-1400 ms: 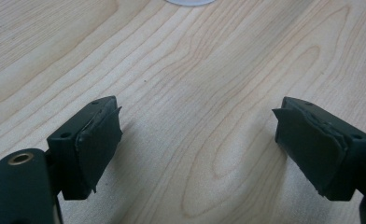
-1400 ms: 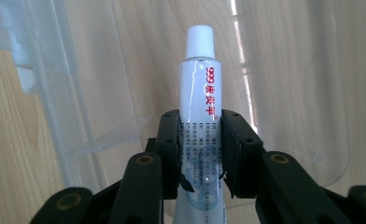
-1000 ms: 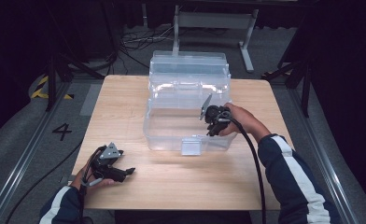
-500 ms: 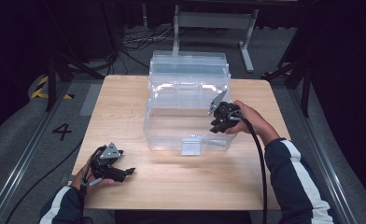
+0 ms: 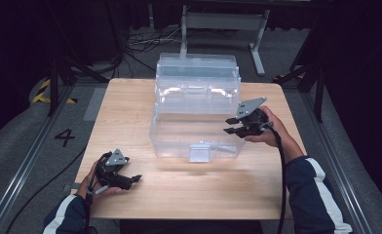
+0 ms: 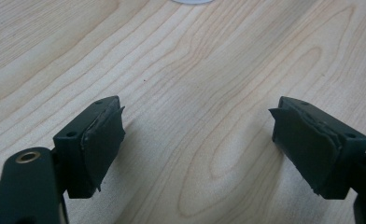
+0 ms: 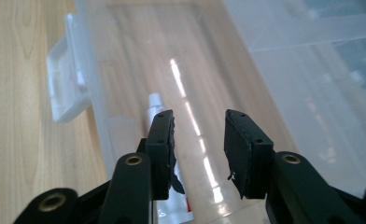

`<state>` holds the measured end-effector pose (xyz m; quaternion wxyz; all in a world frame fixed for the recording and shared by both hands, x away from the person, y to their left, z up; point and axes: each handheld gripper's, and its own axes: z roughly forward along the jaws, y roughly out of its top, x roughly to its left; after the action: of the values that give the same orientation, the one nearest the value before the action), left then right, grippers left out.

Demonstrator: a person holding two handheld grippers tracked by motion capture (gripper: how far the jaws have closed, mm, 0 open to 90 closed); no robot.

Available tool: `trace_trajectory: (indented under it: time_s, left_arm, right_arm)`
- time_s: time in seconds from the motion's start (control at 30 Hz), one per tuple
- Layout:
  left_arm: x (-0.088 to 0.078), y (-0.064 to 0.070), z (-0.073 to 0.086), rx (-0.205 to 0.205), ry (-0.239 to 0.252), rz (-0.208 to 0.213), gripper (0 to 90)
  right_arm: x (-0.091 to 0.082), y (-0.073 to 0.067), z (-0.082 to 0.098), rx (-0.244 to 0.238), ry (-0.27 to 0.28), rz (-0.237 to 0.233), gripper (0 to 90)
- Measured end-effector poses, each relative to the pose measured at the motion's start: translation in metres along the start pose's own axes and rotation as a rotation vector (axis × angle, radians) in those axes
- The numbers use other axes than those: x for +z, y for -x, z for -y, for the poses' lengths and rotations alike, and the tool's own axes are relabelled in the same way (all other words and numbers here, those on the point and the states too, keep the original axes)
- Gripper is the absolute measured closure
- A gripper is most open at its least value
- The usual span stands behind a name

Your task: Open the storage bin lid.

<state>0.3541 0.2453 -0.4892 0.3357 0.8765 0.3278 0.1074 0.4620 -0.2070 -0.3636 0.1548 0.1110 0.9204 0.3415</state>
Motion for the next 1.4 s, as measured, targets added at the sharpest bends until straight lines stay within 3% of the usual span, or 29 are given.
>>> trace_trajectory:
  time_s: [0.2,0.27,0.33,0.47,0.6,0.77,0.9,1.1,1.3,1.4]
  left_arm:
    - [0.001,0.003,-0.007,-0.011,0.002,-0.011,22.4]
    - [-0.001,0.005,-0.012,-0.012,0.024,-0.016,21.7]
    - [-0.012,0.009,-0.024,-0.005,0.078,-0.034,22.3]
    - [-0.021,0.014,-0.037,0.017,0.105,-0.056,22.6]
    - [-0.030,0.020,-0.052,0.072,0.112,-0.030,25.3]
    - [-0.041,0.025,-0.070,0.111,0.141,-0.052,25.2]
    - [-0.046,0.027,-0.085,0.139,0.161,-0.050,25.6]
    - [-0.040,0.033,-0.114,0.201,0.127,-0.030,29.2]
    - [-0.017,0.040,-0.140,0.287,0.022,-0.009,31.5]
    - [-0.010,0.041,-0.146,0.303,0.005,0.019,36.7]
  right_arm:
    - [-0.019,0.004,0.004,0.018,0.111,0.080,61.1]
    - [-0.025,0.008,0.005,0.044,0.149,0.101,59.1]
    - [-0.029,0.011,0.004,0.051,0.168,0.128,57.0]
    - [-0.034,0.020,-0.001,0.062,0.166,0.172,53.3]
    - [-0.038,0.032,-0.012,0.074,0.176,0.208,49.9]
    - [-0.038,0.046,-0.029,0.082,0.169,0.220,48.4]
    - [-0.028,0.057,-0.045,0.071,0.127,0.228,47.1]
    - [-0.013,0.070,-0.062,0.071,0.081,0.238,47.0]
    - [0.001,0.084,-0.072,0.082,0.028,0.237,46.9]
    - [0.009,0.089,-0.071,0.098,0.004,0.230,47.2]
